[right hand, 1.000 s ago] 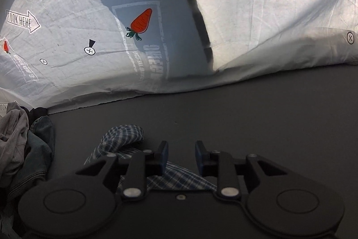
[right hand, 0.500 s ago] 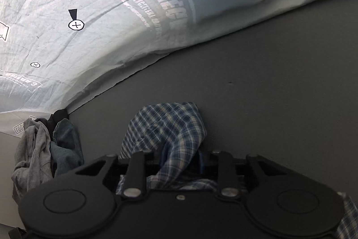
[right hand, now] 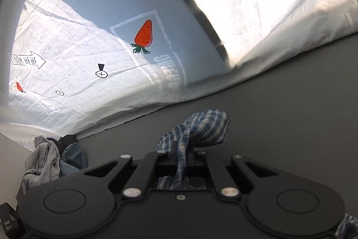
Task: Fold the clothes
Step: 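Lift the plaid shirt with both grippers and shake it out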
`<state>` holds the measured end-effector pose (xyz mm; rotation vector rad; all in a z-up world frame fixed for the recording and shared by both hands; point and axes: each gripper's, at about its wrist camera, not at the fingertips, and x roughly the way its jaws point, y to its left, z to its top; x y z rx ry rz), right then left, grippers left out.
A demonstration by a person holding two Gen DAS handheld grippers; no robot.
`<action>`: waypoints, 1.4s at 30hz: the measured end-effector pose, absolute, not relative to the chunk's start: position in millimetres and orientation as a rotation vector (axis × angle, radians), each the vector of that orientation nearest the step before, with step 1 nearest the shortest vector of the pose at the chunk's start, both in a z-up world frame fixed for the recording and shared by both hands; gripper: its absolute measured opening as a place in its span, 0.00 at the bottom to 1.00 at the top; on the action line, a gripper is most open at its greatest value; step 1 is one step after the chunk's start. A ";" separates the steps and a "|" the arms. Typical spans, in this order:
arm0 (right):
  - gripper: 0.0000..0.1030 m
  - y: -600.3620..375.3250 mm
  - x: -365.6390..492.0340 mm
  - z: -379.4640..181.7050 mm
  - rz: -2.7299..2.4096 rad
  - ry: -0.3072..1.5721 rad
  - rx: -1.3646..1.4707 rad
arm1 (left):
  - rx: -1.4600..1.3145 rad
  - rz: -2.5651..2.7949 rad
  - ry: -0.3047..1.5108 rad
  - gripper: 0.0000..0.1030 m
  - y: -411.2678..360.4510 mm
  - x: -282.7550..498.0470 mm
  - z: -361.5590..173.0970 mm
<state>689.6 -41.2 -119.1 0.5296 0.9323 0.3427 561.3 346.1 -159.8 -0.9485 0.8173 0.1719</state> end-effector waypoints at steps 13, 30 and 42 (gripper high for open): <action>0.04 -57.9 687.3 -129.8 0.284 0.933 0.605 | -1.052 0.045 0.843 0.01 320.5 603.0 -182.5; 0.02 -145.8 581.9 199.5 0.308 0.008 0.684 | -0.730 -0.411 0.050 0.00 210.5 532.1 226.0; 0.02 -206.3 408.8 165.4 0.323 0.032 0.623 | -0.667 -0.336 0.222 0.01 148.8 375.2 148.9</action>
